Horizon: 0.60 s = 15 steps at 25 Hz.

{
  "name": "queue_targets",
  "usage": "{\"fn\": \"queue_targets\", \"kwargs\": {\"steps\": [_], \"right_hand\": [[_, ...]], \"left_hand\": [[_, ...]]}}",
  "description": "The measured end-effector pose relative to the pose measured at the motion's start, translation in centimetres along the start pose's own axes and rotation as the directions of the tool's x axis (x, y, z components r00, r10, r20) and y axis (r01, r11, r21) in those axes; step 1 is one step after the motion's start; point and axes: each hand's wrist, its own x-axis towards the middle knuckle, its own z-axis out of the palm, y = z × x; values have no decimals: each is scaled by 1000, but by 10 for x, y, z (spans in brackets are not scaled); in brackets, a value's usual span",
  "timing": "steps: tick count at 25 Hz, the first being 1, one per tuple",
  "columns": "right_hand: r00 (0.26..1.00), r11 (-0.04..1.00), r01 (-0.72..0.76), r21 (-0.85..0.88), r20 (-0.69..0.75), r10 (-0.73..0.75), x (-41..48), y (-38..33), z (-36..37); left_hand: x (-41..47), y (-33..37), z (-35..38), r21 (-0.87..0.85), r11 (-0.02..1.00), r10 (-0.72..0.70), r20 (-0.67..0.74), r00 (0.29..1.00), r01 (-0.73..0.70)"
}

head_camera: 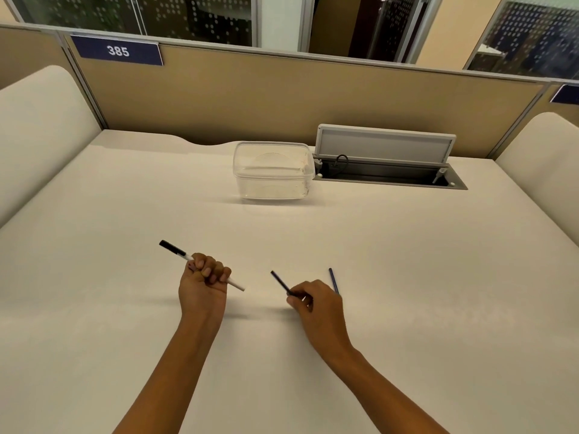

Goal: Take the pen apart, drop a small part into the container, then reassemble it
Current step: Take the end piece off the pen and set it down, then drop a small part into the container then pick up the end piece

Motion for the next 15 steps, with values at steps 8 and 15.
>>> {"fn": "queue_targets", "kwargs": {"steps": [8,15], "right_hand": [[980,1000,21,-14,-199,-23,123,-43,-32],[989,974,-21,-225,-144,-12,277,-77,-20]], "left_hand": [[-3,-11,8,-9,991,-132,-30,991,132],[12,-13,10,-78,959,-273,-23,962,271]]}}
